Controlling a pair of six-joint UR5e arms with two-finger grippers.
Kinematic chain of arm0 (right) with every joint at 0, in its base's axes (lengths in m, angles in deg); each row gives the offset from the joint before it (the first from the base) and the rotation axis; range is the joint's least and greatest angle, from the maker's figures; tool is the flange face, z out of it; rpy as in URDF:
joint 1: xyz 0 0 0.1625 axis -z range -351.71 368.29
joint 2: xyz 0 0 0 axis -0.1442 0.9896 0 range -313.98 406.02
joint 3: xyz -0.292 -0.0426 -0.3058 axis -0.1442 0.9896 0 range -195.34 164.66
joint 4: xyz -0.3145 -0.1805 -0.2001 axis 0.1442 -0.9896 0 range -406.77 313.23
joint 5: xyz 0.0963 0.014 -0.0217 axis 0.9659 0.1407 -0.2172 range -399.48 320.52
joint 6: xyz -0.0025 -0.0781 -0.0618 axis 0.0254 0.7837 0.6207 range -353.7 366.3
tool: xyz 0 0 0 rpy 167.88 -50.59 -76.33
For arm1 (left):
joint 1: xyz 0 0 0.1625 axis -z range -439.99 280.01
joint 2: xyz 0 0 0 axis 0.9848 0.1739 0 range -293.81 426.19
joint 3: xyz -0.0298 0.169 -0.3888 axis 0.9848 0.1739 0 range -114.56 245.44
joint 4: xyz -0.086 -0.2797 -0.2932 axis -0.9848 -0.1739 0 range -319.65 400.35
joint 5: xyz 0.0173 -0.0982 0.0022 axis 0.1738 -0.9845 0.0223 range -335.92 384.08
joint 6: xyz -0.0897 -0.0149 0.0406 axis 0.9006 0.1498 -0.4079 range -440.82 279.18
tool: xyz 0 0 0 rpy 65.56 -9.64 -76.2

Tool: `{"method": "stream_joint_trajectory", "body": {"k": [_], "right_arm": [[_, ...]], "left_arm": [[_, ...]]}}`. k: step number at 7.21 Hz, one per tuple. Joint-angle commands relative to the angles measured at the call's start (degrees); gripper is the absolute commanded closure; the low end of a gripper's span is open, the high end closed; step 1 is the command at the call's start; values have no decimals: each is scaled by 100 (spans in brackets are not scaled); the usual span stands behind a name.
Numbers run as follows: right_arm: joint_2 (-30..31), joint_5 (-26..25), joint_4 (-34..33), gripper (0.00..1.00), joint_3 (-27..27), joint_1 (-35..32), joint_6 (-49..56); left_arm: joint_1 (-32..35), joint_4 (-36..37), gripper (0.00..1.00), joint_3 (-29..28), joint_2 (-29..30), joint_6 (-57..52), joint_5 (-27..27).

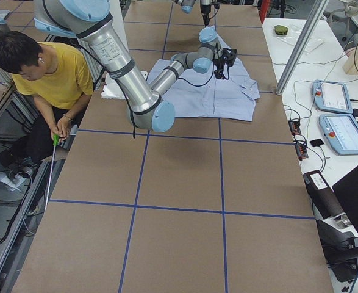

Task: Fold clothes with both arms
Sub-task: 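Release the sleeve near the collar while the left gripper grasps the other cuff, then fold the other sleeve across the shirt with the left gripper while the right withdraws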

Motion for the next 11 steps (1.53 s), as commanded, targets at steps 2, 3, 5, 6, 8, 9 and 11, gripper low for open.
{"method": "stream_joint_trajectory", "body": {"k": [2,3,5,6,8,9,11], "right_arm": [[833,499,-31,1,-786,-428,409],[1167,745,-32,1,-1007,-647,700],[1844,1080,-32,0,-1341,-1008,1096],[2196,1090,21,0,-1439,-1019,1281],[2260,1081,21,0,-1431,-1010,1310],[2252,1073,21,0,-1422,-1001,1310],[2243,1055,21,0,-1378,-984,1310]], "left_arm": [[-370,71,100,564,1251,1439,236],[-825,71,100,564,1718,1764,708],[-1696,80,100,415,2815,2607,1534],[-2031,71,100,223,3299,2811,1930],[-2506,80,100,-173,4223,3216,2459],[-2770,80,100,-209,4427,3226,2740],[-3149,71,100,-314,4464,3218,3181]]}}
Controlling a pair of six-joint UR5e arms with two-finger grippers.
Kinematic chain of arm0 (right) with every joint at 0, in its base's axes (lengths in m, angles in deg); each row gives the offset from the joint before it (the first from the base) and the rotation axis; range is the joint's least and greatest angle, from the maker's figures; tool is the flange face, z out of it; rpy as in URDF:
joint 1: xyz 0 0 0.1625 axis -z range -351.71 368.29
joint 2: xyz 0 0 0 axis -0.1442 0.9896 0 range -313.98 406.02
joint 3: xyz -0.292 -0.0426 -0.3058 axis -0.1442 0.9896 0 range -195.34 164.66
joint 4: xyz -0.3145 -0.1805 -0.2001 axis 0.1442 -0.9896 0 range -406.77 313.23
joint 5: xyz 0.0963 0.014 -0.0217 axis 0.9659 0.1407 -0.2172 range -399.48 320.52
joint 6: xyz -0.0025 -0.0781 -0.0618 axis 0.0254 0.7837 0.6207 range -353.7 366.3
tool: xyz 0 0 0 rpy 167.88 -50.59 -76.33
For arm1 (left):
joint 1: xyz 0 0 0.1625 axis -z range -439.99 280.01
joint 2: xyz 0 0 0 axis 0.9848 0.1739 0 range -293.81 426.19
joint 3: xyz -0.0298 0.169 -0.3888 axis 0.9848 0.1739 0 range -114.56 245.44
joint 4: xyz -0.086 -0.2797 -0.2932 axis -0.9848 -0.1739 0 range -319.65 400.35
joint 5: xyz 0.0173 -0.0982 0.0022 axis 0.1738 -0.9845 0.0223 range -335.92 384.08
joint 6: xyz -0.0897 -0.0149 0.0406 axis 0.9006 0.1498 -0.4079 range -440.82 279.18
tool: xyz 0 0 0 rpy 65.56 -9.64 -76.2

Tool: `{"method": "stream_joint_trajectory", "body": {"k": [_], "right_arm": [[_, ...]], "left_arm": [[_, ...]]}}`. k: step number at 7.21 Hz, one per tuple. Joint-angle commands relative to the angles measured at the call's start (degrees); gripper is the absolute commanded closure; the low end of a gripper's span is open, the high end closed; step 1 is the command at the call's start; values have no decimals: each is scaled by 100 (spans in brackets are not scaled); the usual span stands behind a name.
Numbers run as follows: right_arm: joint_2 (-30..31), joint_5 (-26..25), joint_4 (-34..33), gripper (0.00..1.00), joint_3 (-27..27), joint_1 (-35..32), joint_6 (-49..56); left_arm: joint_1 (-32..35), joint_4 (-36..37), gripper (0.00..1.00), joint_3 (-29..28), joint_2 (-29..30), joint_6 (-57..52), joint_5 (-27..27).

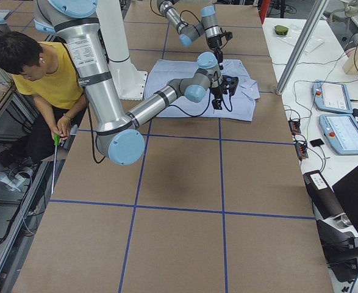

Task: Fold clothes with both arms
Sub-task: 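Fold the other sleeve across the shirt with the left gripper while the right withdraws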

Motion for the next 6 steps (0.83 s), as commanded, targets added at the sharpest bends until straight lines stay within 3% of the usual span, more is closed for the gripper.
{"method": "stream_joint_trajectory", "body": {"k": [1,4,6], "right_arm": [[-8,-15,0,0,18,12,1],[36,55,0,0,-34,-40,10],[421,310,9,0,-192,-277,88]], "left_arm": [[-348,-3,100,-123,166,-2,241],[-551,-12,100,-272,334,-11,389],[-578,-12,100,-273,335,-20,399]]}}
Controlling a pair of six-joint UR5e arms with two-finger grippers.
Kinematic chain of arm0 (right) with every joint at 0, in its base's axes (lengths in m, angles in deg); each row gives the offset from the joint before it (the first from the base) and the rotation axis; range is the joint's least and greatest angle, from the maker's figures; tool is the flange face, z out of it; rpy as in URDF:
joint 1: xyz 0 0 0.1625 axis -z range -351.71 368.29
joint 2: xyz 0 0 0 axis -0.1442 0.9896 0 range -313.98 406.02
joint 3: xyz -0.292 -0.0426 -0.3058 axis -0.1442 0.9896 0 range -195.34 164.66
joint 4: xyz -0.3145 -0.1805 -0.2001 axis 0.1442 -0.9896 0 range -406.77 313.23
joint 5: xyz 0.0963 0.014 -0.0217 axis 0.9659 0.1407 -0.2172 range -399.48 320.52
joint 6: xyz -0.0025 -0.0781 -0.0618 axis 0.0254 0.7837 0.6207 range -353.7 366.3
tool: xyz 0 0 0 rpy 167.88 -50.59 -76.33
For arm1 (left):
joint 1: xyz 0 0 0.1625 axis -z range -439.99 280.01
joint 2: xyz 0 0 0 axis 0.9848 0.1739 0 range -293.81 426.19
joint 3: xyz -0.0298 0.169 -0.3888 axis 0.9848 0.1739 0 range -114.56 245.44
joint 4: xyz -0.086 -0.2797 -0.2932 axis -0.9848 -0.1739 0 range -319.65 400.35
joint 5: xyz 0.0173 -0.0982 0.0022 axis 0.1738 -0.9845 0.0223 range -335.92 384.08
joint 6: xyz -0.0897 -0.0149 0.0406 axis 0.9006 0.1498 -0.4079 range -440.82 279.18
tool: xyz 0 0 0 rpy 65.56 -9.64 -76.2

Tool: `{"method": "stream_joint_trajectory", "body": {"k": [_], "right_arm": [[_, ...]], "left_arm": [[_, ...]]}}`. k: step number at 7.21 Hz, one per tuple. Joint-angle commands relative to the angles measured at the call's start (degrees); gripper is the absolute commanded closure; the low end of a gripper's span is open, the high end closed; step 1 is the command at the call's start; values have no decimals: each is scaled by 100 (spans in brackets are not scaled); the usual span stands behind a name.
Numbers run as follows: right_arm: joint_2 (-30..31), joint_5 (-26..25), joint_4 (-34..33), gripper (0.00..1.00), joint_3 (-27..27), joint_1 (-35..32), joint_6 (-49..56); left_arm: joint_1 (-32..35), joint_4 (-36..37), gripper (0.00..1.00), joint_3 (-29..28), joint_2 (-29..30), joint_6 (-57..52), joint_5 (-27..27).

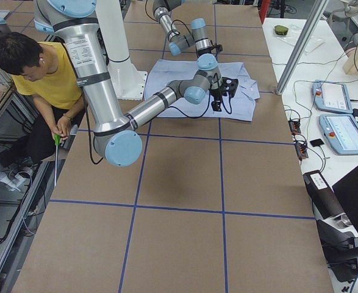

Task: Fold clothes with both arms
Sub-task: 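Fold the other sleeve across the shirt with the left gripper while the right withdraws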

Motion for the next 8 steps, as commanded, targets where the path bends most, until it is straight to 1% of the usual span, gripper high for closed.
{"method": "stream_joint_trajectory", "body": {"k": [1,2,4,5,6,7,8], "right_arm": [[293,92,12,0,-121,-134,105],[320,83,12,0,-182,-117,97],[232,40,21,0,-218,163,-226],[171,13,64,0,-227,373,-567],[162,-109,187,0,-323,680,-971],[179,-772,162,0,-654,1292,-1428],[301,-1178,22,0,-980,1864,-1954]], "left_arm": [[-34,0,49,-57,68,2,125],[-43,9,1,-266,260,-16,361],[-34,78,1,-138,219,2,355],[-26,488,1,342,96,-16,328],[-17,814,1,1182,-418,-51,215],[1,904,1,1939,-1015,-51,170],[18,1262,1,2590,-1421,-60,170]]}}
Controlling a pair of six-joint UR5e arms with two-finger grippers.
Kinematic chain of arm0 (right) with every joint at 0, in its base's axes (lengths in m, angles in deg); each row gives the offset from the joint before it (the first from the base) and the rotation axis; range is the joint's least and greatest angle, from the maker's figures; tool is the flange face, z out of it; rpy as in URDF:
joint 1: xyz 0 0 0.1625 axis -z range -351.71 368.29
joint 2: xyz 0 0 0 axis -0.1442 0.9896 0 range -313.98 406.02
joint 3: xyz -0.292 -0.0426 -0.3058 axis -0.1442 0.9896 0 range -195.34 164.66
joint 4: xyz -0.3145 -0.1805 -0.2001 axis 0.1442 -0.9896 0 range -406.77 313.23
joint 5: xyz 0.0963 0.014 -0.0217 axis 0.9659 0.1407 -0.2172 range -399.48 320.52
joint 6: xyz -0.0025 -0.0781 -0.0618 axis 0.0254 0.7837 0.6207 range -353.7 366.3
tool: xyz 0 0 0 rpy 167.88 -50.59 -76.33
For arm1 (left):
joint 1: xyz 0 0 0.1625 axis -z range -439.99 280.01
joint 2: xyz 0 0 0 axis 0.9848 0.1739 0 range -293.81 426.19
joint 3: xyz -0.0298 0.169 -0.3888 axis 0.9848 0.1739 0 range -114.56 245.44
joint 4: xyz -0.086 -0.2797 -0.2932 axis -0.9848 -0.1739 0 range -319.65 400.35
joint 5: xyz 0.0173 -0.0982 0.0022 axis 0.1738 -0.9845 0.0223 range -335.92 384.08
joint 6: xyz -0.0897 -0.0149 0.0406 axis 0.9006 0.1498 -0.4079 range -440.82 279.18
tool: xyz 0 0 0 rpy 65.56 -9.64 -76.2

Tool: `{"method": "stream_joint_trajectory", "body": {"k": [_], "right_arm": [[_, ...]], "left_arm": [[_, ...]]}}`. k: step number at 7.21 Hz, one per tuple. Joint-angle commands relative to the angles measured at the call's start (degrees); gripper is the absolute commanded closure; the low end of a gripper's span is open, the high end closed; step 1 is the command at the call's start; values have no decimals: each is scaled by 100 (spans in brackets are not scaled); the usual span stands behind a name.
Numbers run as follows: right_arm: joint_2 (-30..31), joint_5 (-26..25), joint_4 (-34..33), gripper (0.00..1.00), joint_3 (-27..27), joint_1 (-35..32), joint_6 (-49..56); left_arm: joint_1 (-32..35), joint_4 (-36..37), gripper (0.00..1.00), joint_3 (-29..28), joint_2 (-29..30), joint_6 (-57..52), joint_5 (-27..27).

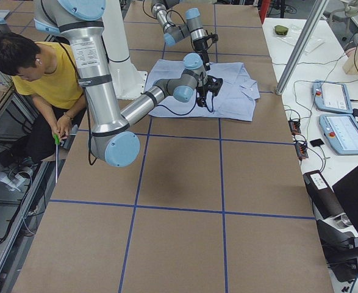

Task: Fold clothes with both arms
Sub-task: 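Release the sleeve with the left gripper while the right gripper moves to the hem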

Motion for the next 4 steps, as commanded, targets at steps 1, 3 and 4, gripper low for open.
{"method": "stream_joint_trajectory", "body": {"k": [1,3,4], "right_arm": [[165,-686,-361,0,-532,1104,-1305],[821,-1254,-618,0,-1242,1886,-2178],[955,-2015,-697,1,-1315,2473,-2452]], "left_arm": [[141,599,1,1121,-629,-11,-132],[405,602,6,1464,-1049,-20,-405],[589,610,8,1702,-1234,-246,-710]]}}
